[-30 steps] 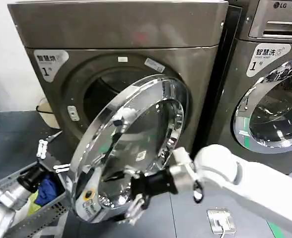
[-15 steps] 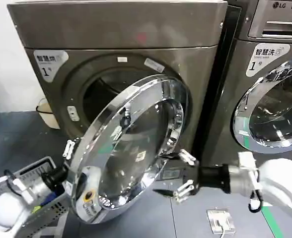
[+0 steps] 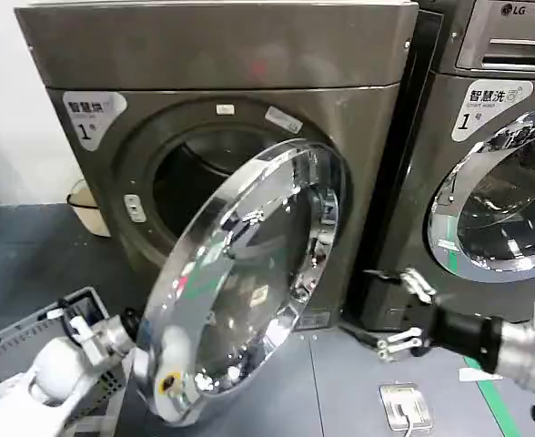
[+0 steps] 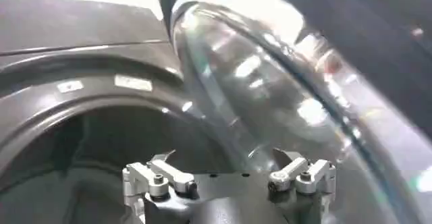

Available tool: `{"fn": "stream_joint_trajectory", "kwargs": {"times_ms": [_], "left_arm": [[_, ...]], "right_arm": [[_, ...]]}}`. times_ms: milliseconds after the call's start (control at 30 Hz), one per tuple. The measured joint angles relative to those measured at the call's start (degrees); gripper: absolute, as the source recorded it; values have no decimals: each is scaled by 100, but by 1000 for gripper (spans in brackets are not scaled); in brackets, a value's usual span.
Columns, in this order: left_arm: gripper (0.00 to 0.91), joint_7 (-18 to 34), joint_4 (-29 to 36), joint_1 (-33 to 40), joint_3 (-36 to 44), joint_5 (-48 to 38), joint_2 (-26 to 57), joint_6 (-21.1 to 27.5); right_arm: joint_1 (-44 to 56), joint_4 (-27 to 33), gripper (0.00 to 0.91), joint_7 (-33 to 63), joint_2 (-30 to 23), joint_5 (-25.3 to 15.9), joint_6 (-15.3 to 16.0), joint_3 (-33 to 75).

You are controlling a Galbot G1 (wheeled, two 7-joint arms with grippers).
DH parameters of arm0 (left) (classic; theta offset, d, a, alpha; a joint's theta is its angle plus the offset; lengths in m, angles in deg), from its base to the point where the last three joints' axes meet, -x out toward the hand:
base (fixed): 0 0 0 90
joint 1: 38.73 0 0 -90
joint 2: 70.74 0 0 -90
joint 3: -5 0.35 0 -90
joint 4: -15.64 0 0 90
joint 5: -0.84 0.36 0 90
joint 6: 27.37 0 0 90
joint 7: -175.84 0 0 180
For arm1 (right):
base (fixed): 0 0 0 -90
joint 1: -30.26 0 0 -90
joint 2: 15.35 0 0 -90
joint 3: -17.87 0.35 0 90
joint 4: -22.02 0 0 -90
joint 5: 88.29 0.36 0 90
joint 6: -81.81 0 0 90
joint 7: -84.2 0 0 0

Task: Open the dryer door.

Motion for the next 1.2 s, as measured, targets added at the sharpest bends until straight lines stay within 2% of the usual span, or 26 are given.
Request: {"fn": "stream_joint_trajectory", "kwargs": {"times_ms": [167, 267, 467, 633, 800, 867, 1000, 1200], "left_arm": [[907, -4, -47, 300, 432, -4, -69, -27], [907, -8, -99, 490, 691, -10, -119, -41], [907, -10, -229, 961, 1268, -41, -237, -51], [907, -8, -321, 1418, 1795, -46, -340, -55], [907, -4, -418, 1858, 2309, -49, -471, -54], [907, 2, -465, 2030, 2507, -53, -538, -48], [907, 20, -550, 2322, 2839, -53, -663, -23], [907, 56, -704, 2726, 3329, -42, -860, -3]], "right_arm": [[790, -103, 907, 24, -809, -231, -204, 1024], [1131, -46, 907, 160, -1357, -466, -472, 1515], [1308, 226, 907, 777, -2197, -575, -683, 2312], [1172, 532, 907, 975, -2838, -1098, -753, 2882], [969, 950, 907, 1237, -3530, -1639, -956, 3384], [870, 1160, 907, 1392, -3758, -1720, -966, 3609], [706, 1517, 907, 1707, -4039, -1971, -947, 4034], [475, 1986, 907, 2355, -4378, -2801, -1043, 4519]]}}
